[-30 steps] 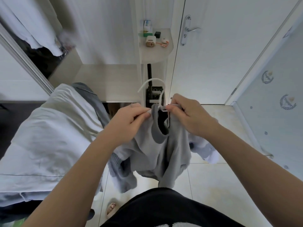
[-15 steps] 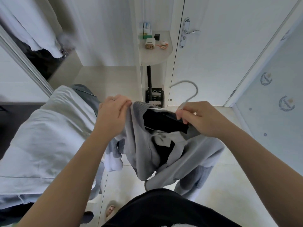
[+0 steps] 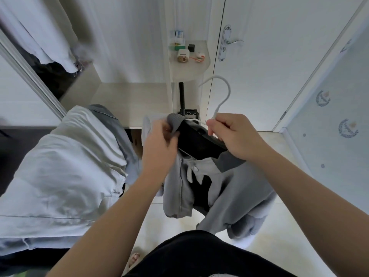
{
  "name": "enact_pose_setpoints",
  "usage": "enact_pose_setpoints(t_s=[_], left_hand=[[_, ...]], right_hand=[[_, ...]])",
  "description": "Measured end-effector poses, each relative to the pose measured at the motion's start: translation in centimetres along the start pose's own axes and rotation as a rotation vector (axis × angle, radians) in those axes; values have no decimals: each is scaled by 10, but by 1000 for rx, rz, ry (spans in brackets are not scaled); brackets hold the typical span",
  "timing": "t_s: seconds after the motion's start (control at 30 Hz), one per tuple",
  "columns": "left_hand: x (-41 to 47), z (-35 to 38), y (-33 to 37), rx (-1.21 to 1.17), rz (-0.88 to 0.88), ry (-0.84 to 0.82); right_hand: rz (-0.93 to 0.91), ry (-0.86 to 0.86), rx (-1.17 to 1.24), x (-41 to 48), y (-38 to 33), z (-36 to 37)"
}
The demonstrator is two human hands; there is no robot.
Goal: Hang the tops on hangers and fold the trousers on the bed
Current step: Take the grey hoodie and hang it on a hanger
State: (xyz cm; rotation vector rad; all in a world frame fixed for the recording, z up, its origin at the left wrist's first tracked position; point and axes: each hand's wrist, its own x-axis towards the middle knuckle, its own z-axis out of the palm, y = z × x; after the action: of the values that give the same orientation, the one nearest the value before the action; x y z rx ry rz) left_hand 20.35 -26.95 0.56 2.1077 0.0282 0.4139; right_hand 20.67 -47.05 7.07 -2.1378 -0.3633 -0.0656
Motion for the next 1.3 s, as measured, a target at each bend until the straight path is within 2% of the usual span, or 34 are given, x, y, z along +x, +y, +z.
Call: enact_pose_setpoints(t_s=[0.1, 0.2, 0.3, 0.47, 0.63, 0.8, 0.87, 0.97, 1.03, 1.1, 1.2, 1.3], left_hand=[[12, -6, 5, 12, 52, 98], [29, -23, 13, 3, 107, 222], [32, -26, 22, -15, 170, 137], [27, -11, 22, -13, 147, -96], [27, -13, 24, -147, 196, -51], [27, -11, 13, -67, 160, -203], [21, -11, 9, -59, 185, -206], [24, -18, 0, 191, 301, -138], [30, -20, -2, 267, 402, -240], [34, -20, 1, 221, 453, -300], [43, -25, 1, 207, 471, -192], [52, -39, -3, 213, 453, -123]], right_hand=[[22, -43, -64, -1, 5, -8], [76, -134, -289, -8, 17, -14], [119, -194, -366, -16, 24, -9], [47, -156, -286, -13, 18, -4], [48, -240, -410, -3, 17, -6], [8, -142, -325, -4, 13, -9], [4, -139, -283, -5, 12, -10], [6, -130, -113, -3, 5, -15], [-8, -145, -42, 0, 1, -18], [-19, -152, -15, 5, 0, -23], [-24, -99, -53, 7, 13, -31], [85, -105, -81, -3, 42, -42]])
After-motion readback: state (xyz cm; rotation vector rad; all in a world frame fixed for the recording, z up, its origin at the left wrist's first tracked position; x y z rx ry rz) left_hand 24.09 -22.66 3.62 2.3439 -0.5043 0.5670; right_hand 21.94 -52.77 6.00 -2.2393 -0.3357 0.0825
